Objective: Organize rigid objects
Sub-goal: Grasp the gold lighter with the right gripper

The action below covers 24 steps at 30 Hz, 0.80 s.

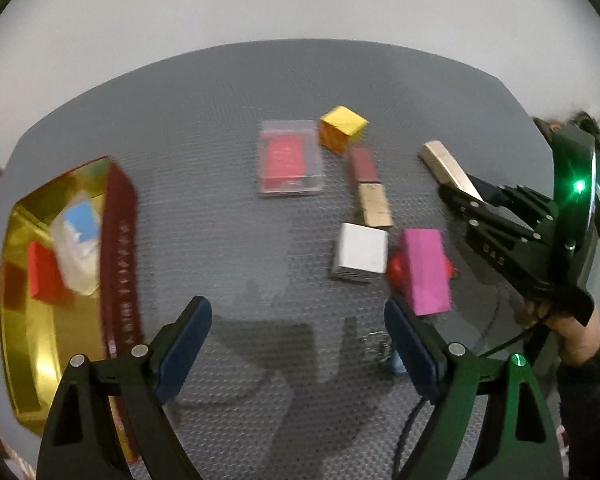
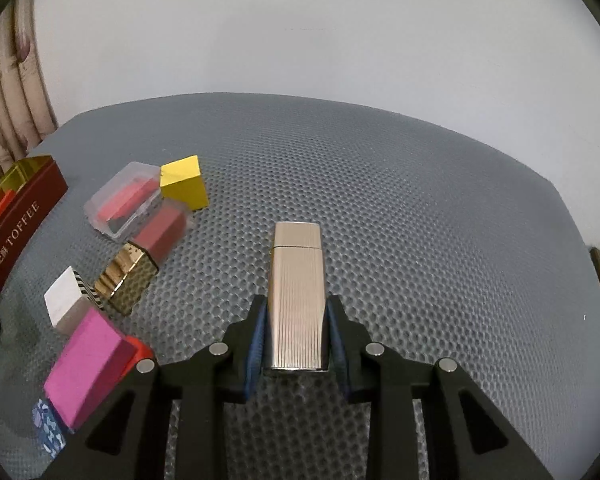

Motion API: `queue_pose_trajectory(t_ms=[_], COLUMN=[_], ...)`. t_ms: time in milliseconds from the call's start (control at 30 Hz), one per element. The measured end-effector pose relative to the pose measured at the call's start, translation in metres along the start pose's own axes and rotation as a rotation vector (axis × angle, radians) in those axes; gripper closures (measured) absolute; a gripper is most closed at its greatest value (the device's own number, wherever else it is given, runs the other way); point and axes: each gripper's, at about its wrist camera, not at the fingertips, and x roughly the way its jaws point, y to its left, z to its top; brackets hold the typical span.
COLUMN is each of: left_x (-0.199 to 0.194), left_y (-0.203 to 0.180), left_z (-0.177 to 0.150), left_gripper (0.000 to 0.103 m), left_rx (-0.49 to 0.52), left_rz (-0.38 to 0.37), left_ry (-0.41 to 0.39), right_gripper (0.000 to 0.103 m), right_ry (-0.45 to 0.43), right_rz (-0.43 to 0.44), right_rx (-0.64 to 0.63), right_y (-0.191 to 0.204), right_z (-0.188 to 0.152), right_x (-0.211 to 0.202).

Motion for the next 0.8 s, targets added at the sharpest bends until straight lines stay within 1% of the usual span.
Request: queue_pose_trajectory(t_ms=[167,200,233,267,300,400,433,467,533,633,733,800], left_x=[0.012,0.015,0.018,0.021,0.024,0.03,0.032,0.034,0.037,0.041,0.044,0.046], left_y=[-0.006,-0.006,-0.006,-0.006,-0.006,-0.009,-0.009,-0.008,-0.008,-0.01,-0.013,-0.012], left_z=[0.009,0.013,0.015,0.017,0.019,0.022,0.023,0.024,0.027,0.029,0.03,0.03], left_gripper=[0.018,0.018,0.019,0.022,0.025,0.031,0.031,0.031,0.032,0.033,0.038,0.047], left_rx=[0.003,0.0,-0.002,-0.002,0.002,-0.002,-0.008,-0.015,-0.02,-0.016,-0.012,-0.026], left_rz=[-0.044,-0.053,-0.054,-0.052,-0.047,-0.041,-0.043,-0.042,-0.049,-0.056,-0.05,-0.057], left_ry=[0.022,0.028,0.034,0.04,0.044,0.06,0.065,0.069,0.076,0.085,0.091,0.099], right_gripper=[0.073,0.073,0.073,0.073,0.073,0.073,0.073,0.073,0.073,0.073,0.073,0.073], right_ry=[0.0,-0.001,-0.001,-0.001,-0.001,-0.001,-0.001,-0.002,-0.002,-0.003,-0.003,-0.003], right_rz=[-0.002,-0.002,0.0,0.003,0.004,0.004,0.005,0.006,0.007,0.009,0.008,0.009], right_rx=[-0.001,0.001,0.003,0.005,0.006,0.007,0.008,0.009,0.011,0.012,0.012,0.013], right_y=[0.005,0.003,0.005,0.007,-0.001,-0.001,0.0,-0.006,-0.021,-0.021,-0.022,-0.021], right_z=[0.002,-0.008,-0.009,-0.008,-0.007,-0.003,-0.003,-0.002,-0.006,-0.006,-0.006,-0.006], right_x=[0.007,-0.007,-0.009,-0.007,-0.003,-0.001,0.0,0.002,-0.01,-0.008,-0.008,-0.009])
